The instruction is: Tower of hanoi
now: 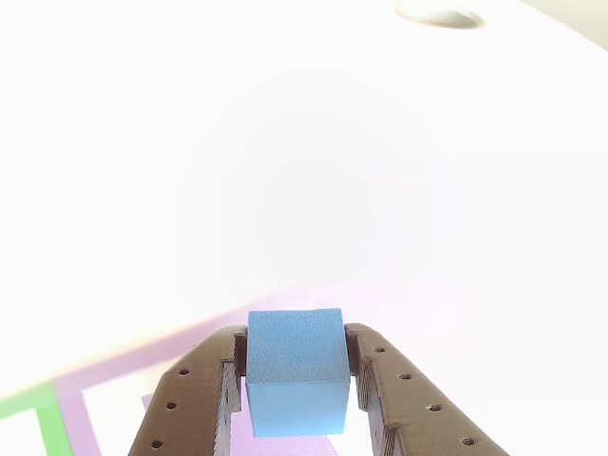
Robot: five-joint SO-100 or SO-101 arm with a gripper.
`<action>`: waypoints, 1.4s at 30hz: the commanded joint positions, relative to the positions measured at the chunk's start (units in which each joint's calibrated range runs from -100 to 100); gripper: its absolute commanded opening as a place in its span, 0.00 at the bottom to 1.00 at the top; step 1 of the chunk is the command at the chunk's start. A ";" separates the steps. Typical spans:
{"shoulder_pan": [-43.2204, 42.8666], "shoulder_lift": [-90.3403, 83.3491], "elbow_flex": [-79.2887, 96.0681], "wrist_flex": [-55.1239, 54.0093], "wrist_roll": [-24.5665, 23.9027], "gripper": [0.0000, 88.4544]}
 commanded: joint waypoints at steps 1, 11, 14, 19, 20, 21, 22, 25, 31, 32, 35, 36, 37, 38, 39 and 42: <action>-1.57 2.43 -0.16 -6.24 0.79 0.05; -2.43 8.24 -0.16 -12.80 0.79 0.05; -2.62 9.86 -0.16 -14.25 0.79 0.05; -3.00 13.09 -0.52 -17.33 0.79 0.05; -3.10 13.57 -0.52 -17.98 0.79 0.05; -3.20 14.14 -0.61 -18.54 0.79 0.05; -3.20 14.46 -0.61 -18.87 0.79 0.05; -3.29 15.35 -0.89 -19.35 0.79 0.05; -3.29 16.32 -1.34 -19.60 0.79 0.10; -3.29 16.56 -1.43 -19.68 0.79 0.13; -3.20 16.88 -1.52 -19.84 0.79 0.20; -3.20 16.88 -1.52 -19.84 0.79 0.21; -3.20 16.88 -1.52 -19.84 0.79 0.22; -3.20 16.80 -1.52 -19.84 0.79 0.24; -3.20 16.64 -1.52 -19.84 0.79 0.25; -2.91 15.19 -1.16 -19.19 0.79 0.27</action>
